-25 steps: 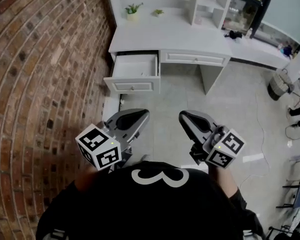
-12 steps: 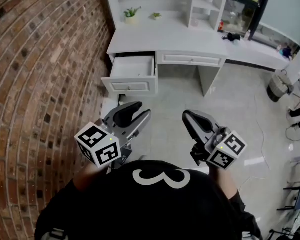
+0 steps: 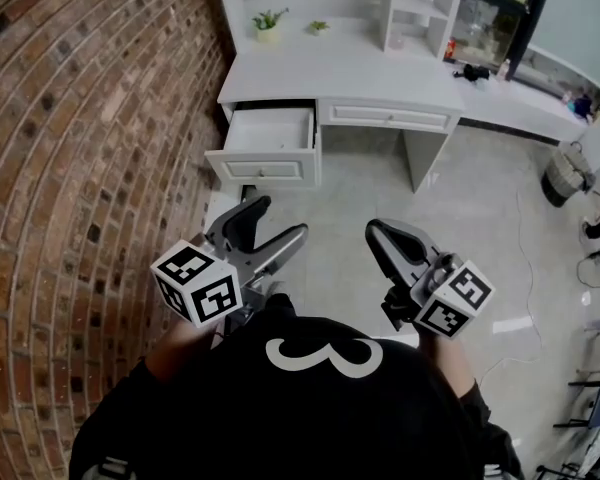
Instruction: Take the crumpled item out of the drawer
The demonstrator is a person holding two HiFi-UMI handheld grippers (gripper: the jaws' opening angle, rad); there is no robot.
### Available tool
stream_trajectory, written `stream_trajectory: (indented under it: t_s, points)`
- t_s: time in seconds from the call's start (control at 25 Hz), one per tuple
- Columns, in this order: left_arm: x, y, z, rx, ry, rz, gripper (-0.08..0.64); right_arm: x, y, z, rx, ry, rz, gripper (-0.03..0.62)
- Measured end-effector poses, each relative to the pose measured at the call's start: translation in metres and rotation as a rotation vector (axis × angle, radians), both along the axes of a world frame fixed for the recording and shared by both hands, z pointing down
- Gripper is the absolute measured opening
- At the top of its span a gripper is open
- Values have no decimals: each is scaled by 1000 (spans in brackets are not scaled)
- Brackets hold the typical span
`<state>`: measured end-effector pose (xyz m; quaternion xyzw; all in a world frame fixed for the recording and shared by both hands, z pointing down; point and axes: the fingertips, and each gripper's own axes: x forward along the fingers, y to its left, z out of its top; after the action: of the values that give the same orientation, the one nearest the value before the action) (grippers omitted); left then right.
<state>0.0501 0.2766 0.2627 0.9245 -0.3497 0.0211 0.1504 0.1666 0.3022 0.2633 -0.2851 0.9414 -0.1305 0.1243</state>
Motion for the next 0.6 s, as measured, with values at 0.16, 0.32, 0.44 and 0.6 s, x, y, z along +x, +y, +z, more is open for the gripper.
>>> stream_trajectory:
  t_s: [0.16,0.32,0.44,0.6]
  points:
    - [-5,-13,9,-7,-9,-9,345,-5,-15,5,-6,3,-6,11]
    - [-20,-37,20,-23,-11,-28,351,-17,-37,11,-21,13,-16,11]
    - [-30,-59,29,-43,-6,-34,351,-26,-58,17,-39,20,-16,11]
    - [-40,-96,38,-69,-7,-22,351,-39,-96,26,-70,29,-10,11]
